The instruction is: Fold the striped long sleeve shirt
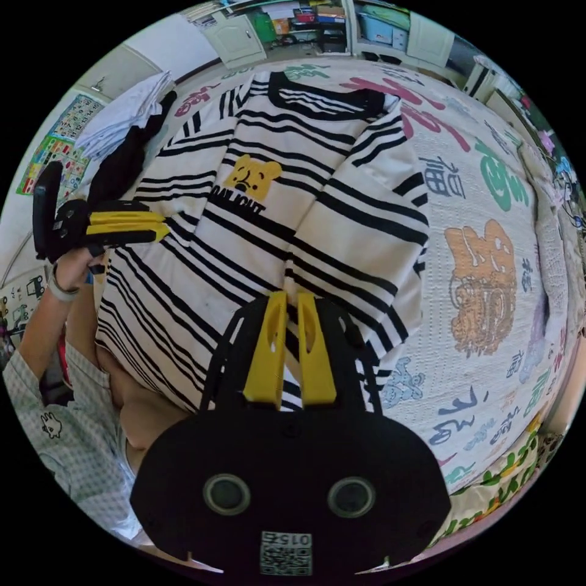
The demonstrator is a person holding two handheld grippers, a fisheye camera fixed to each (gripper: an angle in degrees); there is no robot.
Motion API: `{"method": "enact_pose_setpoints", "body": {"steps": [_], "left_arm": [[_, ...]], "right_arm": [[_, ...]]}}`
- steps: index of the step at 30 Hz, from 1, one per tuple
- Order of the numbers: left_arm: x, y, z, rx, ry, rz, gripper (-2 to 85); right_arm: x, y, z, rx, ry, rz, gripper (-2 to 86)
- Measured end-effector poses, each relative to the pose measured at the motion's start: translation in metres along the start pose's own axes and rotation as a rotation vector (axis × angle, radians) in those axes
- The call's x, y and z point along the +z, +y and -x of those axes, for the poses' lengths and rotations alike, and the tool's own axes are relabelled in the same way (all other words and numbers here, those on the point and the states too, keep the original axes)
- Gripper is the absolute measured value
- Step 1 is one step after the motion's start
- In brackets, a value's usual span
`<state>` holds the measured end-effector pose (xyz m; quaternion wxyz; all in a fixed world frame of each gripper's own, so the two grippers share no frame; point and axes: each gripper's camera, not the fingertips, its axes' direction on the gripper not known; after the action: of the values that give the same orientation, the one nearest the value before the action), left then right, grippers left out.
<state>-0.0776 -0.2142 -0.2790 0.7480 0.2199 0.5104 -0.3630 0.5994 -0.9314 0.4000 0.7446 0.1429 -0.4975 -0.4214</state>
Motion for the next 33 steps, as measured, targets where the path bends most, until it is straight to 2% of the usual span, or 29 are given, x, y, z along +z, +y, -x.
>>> {"method": "enact_pose_setpoints", "body": {"steps": [5, 7, 9, 11, 13, 15, 17, 20, 22, 26, 28, 29, 31, 33], "left_arm": [[-0.087, 0.01, 0.109, -0.19, -0.001, -0.239, 0.1], [-0.12, 0.017, 0.164, -0.327, -0.184, -0.298, -0.1], [-0.122, 0.018, 0.2, -0.423, -0.274, -0.241, -0.1], [-0.109, 0.017, 0.227, -0.463, -0.245, -0.133, 0.2], [-0.101, 0.018, 0.237, -0.484, -0.2, -0.132, 1.1], [-0.101, 0.013, 0.233, -0.457, -0.237, -0.126, 2.3], [-0.104, 0.006, 0.226, -0.408, -0.291, -0.095, 4.4], [-0.127, -0.005, 0.203, -0.356, -0.403, -0.145, 8.2], [-0.136, -0.03, 0.168, -0.226, -0.48, -0.227, 8.8], [-0.09, -0.107, 0.134, 0.004, -0.336, -0.215, 9.3], [-0.031, -0.161, 0.138, 0.032, -0.279, -0.081, 9.6], [-0.016, -0.171, 0.142, 0.032, -0.281, -0.042, 9.4], [0.035, -0.194, 0.157, 0.01, -0.3, 0.107, 8.1], [0.042, -0.196, 0.164, 0.026, -0.241, 0.108, 4.7]], "right_arm": [[-0.075, 0.036, -0.114, 0.237, -0.212, -0.231, 0.1], [-0.098, 0.051, -0.166, 0.399, -0.146, -0.315, 0.2], [-0.099, 0.054, -0.192, 0.478, -0.143, -0.323, 0.5], [-0.083, 0.048, -0.208, 0.529, -0.123, -0.221, 1.3], [-0.06, 0.04, -0.216, 0.583, -0.052, -0.106, 3.6], [-0.062, 0.038, -0.214, 0.595, -0.026, -0.176, 4.7], [-0.072, 0.036, -0.211, 0.587, -0.015, -0.259, 5.6], [-0.096, 0.019, -0.196, 0.503, 0.022, -0.354, 7.6], [-0.103, -0.016, -0.164, 0.307, 0.034, -0.355, 8.5], [-0.069, -0.083, -0.12, 0.113, 0.064, -0.194, 10.4], [-0.027, -0.115, -0.109, 0.11, 0.036, -0.016, 10.8], [-0.021, -0.118, -0.106, 0.125, 0.051, 0.003, 10.7], [-0.017, -0.114, -0.087, 0.026, 0.146, -0.01, 7.1], [-0.017, -0.107, -0.079, -0.051, 0.101, 0.019, 0.6]]}}
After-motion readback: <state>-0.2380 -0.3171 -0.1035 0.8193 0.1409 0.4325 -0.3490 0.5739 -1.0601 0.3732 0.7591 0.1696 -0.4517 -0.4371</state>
